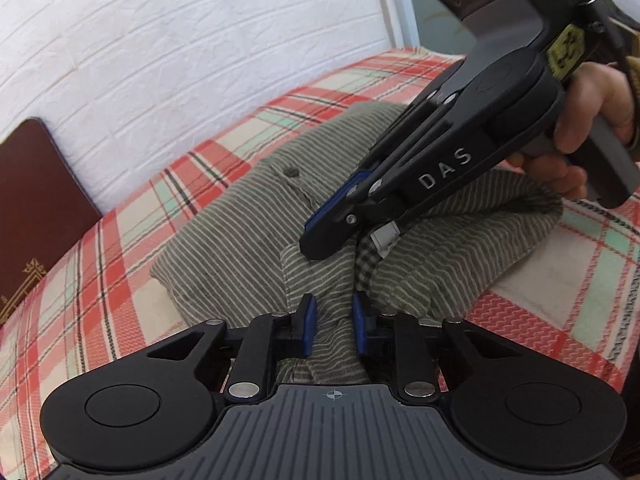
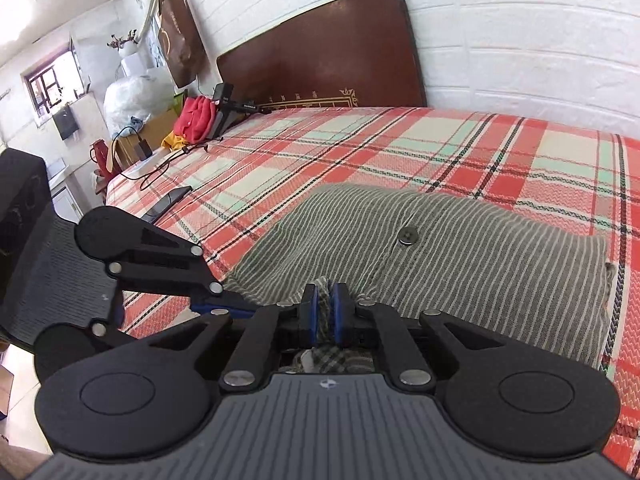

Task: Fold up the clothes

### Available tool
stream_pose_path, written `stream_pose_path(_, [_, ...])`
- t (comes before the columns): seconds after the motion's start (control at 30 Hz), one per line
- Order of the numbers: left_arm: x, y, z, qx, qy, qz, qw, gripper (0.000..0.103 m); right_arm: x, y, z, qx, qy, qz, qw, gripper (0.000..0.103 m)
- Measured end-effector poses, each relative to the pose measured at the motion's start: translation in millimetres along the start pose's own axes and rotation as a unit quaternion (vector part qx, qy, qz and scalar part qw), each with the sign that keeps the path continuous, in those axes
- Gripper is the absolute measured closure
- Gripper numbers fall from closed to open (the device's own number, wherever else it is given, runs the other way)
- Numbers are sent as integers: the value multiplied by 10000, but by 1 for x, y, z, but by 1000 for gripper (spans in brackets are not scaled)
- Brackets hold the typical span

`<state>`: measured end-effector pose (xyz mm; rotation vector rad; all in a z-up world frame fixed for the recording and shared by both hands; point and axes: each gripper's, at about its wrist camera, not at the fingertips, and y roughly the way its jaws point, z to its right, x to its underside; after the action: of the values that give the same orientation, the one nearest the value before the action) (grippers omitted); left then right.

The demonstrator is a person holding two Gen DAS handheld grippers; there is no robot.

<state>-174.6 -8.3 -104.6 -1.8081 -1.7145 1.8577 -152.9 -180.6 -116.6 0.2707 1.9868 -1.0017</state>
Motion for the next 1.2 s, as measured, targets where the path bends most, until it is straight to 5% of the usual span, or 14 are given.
stream_pose_path(0.1, [-1, -5, -7, 92, -325, 99, 9994, 97, 2, -12, -10, 147, -161, 225, 9995, 90])
stream_pose_path(0.17, [4, -13, -31, 482, -1166, 276, 9916, 102, 4, -23, -17, 228, -313, 410, 9984, 85])
stream_pose_path(0.23, [12, -18, -59, 862, -2078, 423, 9734, 103, 7, -35, -25, 237, -404, 541, 9974, 85])
stream_pose_path(0.33, [21, -17, -82, 1137, -2777, 511, 9525, 103, 13, -44, -32, 75, -250, 643, 9976, 85])
stream_pose_path(0.53, [27, -11, -105, 1651, -3545, 548, 9187, 102, 23, -34, -41, -513, 395, 603, 9961, 84])
stream_pose_path(0.67, [25, -15, -111, 1736, -3670, 609, 9119, 102, 23, -25, -40, -837, 811, 625, 9912, 69])
stream_pose_path(0.97, [19, -12, -111, 1778, -3722, 642, 9087, 102, 22, -2, -34, -1259, 1294, 438, 9826, 63])
stream_pose_path(1.0, [18, -13, -111, 1761, -3716, 646, 9093, 102, 23, 0, -36, -1199, 1234, 409, 9842, 65])
stream_pose_path(1.03, [18, -13, -111, 1740, -3710, 647, 9099, 102, 24, 2, -39, -1140, 1174, 380, 9858, 86])
stream_pose_path(1.07, [19, -13, -112, 1703, -3709, 634, 9107, 102, 24, 3, -41, -1081, 1114, 351, 9873, 93])
stream_pose_path(1.2, [27, -10, -118, 1458, -3805, 580, 9114, 102, 31, 2, -69, -237, 131, 237, 9994, 94])
